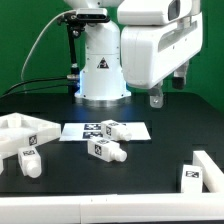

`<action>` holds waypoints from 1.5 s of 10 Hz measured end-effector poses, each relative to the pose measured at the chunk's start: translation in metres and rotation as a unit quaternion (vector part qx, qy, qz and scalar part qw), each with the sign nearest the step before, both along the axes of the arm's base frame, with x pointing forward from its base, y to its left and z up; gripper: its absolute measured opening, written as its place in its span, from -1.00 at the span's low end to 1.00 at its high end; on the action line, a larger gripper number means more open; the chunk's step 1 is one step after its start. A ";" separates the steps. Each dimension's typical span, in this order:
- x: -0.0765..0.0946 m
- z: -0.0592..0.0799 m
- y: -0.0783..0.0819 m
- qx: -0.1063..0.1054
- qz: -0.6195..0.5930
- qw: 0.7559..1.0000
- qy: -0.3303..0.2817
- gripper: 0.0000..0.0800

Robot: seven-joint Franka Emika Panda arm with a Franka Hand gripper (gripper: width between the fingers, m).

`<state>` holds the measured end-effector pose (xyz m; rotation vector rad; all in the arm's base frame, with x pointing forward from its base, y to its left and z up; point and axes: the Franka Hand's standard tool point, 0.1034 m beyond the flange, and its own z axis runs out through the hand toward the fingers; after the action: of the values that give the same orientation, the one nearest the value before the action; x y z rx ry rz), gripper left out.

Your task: Assemble square table

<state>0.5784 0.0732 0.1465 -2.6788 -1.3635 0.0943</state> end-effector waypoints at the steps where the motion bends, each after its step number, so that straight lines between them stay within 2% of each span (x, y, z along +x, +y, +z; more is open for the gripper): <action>1: -0.002 0.000 0.000 0.000 0.000 1.000 0.005 0.62; 4: -0.002 -0.001 -0.002 -0.001 0.000 1.000 0.005 0.62; 5: -0.002 -0.008 -0.012 -0.001 0.014 1.000 -0.018 0.62; 6: -0.013 -0.021 -0.027 -0.005 0.015 0.999 -0.036 0.62; 8: -0.036 -0.038 -0.038 -0.010 0.014 0.998 -0.054 0.62; 12: -0.034 -0.038 -0.038 -0.010 0.013 0.998 -0.054 0.62; 15: -0.069 -0.064 -0.057 -0.016 0.000 0.999 -0.047 0.62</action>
Offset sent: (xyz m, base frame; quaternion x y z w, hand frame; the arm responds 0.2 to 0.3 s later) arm 0.0000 0.0000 0.0000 0.0000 0.0000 0.0000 1.0000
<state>0.5097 0.0157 0.0821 -2.7417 -1.3998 -0.0086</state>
